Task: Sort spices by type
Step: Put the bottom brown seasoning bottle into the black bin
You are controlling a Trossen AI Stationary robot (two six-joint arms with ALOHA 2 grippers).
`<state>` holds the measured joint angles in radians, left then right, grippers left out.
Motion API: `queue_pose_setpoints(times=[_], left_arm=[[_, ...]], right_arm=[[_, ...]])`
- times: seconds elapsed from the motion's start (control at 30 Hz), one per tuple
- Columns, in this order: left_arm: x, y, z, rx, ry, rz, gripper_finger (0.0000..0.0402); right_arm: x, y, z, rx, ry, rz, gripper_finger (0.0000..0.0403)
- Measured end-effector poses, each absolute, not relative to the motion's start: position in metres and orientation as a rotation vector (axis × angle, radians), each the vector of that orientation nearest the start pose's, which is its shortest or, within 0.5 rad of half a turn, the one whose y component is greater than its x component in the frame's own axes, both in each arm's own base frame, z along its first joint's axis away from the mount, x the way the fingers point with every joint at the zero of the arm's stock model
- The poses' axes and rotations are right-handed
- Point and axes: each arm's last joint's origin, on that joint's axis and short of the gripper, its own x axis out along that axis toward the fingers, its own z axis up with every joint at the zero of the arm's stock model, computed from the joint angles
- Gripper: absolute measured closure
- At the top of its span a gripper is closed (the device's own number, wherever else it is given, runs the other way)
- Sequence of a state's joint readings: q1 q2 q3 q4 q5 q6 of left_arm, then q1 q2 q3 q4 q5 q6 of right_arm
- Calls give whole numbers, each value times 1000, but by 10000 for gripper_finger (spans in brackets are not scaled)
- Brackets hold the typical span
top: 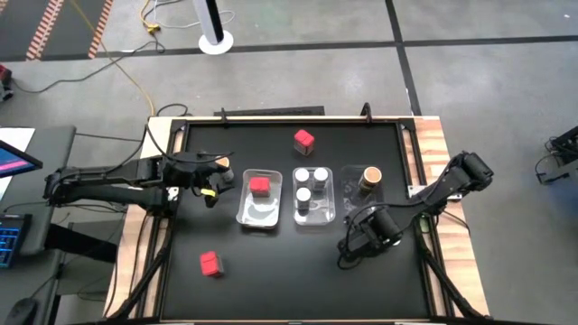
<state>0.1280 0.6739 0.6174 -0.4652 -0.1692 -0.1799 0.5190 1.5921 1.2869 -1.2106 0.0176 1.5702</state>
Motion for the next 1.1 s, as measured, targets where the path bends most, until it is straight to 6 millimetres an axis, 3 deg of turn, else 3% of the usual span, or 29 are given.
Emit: queue_pose_setpoints(times=[0.3, 0.63, 0.83, 1.1], left_arm=[[143, 23, 266, -153, 498, 334, 111], [143, 23, 266, -146, 498, 333, 111], [143, 23, 266, -145, 499, 333, 111], [143, 23, 266, -145, 499, 333, 111]], right_arm=[[247, 139, 254, 890, 1365, -818, 32], [255, 143, 236, 869, 1411, -856, 34], [252, 141, 237, 860, 1403, -905, 47], [254, 141, 221, 900, 1377, -889, 69]])
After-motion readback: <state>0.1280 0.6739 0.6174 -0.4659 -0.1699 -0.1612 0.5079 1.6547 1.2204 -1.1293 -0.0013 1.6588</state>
